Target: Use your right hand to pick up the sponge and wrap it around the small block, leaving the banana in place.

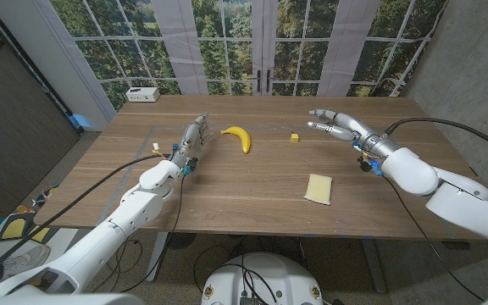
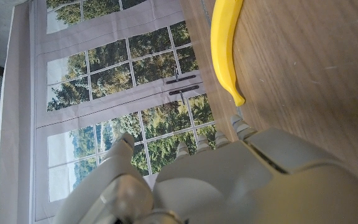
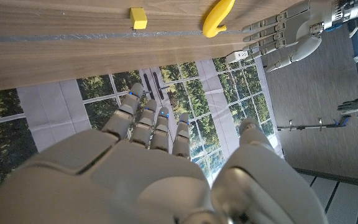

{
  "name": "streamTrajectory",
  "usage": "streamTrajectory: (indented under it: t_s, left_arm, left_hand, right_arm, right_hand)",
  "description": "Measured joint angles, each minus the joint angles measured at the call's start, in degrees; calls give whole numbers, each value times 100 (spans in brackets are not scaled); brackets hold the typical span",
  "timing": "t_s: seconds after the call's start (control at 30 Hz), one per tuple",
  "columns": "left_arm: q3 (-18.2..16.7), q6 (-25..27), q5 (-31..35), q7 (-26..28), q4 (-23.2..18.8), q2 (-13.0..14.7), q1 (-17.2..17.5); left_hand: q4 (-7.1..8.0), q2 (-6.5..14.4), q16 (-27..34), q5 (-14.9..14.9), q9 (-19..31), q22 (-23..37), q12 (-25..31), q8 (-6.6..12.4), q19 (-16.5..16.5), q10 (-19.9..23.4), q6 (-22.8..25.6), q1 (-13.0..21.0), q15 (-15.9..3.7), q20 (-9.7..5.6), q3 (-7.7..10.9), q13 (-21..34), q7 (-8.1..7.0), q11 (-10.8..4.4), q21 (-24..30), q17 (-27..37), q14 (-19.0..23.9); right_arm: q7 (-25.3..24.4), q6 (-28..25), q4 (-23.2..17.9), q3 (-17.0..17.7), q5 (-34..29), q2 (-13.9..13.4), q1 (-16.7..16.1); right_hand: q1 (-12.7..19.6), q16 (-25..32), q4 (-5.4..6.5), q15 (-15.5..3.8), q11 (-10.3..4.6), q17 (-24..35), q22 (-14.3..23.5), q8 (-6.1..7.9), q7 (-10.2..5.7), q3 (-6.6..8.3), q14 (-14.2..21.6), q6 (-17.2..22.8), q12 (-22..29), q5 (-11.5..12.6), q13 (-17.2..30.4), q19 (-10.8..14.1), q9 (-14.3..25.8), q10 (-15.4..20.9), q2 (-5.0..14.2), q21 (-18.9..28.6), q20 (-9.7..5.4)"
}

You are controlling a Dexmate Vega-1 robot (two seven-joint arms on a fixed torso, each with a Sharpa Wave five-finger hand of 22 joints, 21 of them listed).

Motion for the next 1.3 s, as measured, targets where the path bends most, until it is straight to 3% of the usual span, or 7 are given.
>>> streamTrajectory:
  t_s: [1.0,1.3]
  left_arm:
    - [41,361,5,106,-301,158,36]
    - [69,365,45,140,-300,138,41]
  left_hand:
    - [25,-22,-9,0,0,-1,-3,0,53,-11,0,-22,-21,9,-25,-1,1,50,0,-1,19]
    - [1,-22,-21,0,-1,-1,-4,0,53,-23,0,-22,-10,9,-48,-2,1,61,0,-1,71]
  right_arm:
    - [225,146,-371,639,-1568,-552,-554]
    - [401,23,-526,797,-2138,-653,-689]
  right_hand:
    - [-151,84,22,-287,-40,22,4,44,-51,-115,469,357,44,137,29,323,0,388,-58,1,-25]
    - [16,84,-135,-317,-81,10,4,18,-71,1,499,378,44,221,28,353,0,428,40,-23,-56]
